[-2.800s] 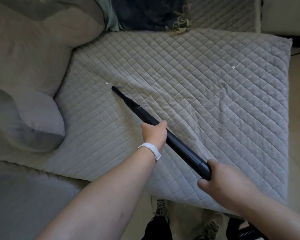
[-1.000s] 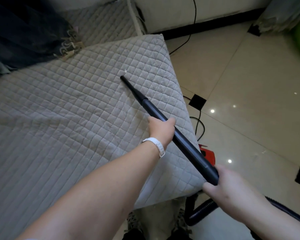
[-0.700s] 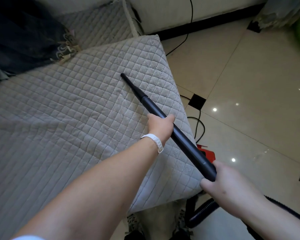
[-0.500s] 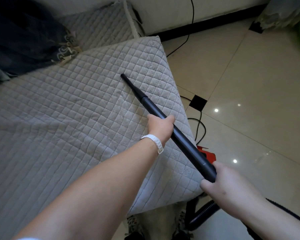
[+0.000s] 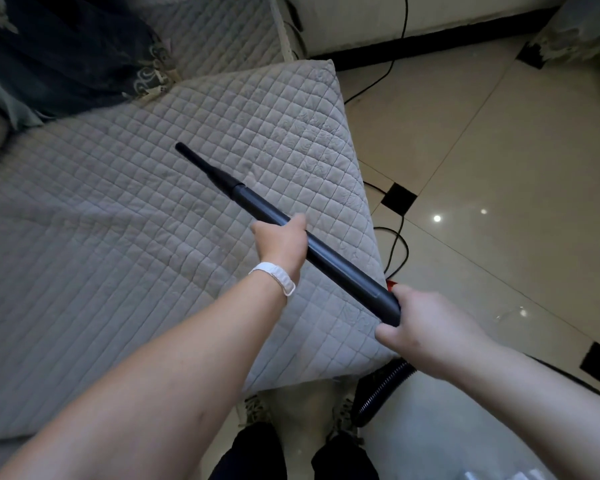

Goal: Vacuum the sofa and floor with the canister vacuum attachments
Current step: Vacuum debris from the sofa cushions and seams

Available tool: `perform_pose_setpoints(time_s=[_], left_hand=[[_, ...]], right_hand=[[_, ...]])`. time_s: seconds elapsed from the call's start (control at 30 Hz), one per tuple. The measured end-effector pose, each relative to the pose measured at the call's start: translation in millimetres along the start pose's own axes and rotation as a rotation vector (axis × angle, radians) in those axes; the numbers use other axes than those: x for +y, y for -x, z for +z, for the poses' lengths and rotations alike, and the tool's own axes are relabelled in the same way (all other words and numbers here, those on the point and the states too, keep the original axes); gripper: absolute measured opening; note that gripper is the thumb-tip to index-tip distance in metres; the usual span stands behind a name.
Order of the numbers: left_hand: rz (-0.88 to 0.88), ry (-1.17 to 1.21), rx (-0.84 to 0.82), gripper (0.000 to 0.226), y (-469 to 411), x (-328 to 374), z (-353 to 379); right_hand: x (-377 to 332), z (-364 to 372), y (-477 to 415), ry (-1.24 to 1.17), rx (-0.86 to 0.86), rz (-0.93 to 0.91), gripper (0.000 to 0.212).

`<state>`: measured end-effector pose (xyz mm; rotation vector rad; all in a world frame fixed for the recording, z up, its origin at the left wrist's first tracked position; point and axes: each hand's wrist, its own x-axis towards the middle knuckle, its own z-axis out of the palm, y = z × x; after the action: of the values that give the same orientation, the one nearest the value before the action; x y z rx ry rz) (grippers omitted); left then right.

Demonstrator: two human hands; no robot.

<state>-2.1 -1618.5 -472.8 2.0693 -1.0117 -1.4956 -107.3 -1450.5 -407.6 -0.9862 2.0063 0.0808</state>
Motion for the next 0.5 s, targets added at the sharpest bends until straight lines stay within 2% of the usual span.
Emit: perform_pose_setpoints(time_s=[0.3,0.5], left_hand=[[-0.088,0.277,0.227,0.029,13.6,-12.3,-62.0],[-0.102,0.402,0.341,0.033,10.0,-13.4,-107.1]], right_hand=[[-30.5,5.1,-11.7,0.19,-0.077,-0.187,0.02],[-69.2,5.5,-19.7,0.302,-0.158,-0.25,0.017]])
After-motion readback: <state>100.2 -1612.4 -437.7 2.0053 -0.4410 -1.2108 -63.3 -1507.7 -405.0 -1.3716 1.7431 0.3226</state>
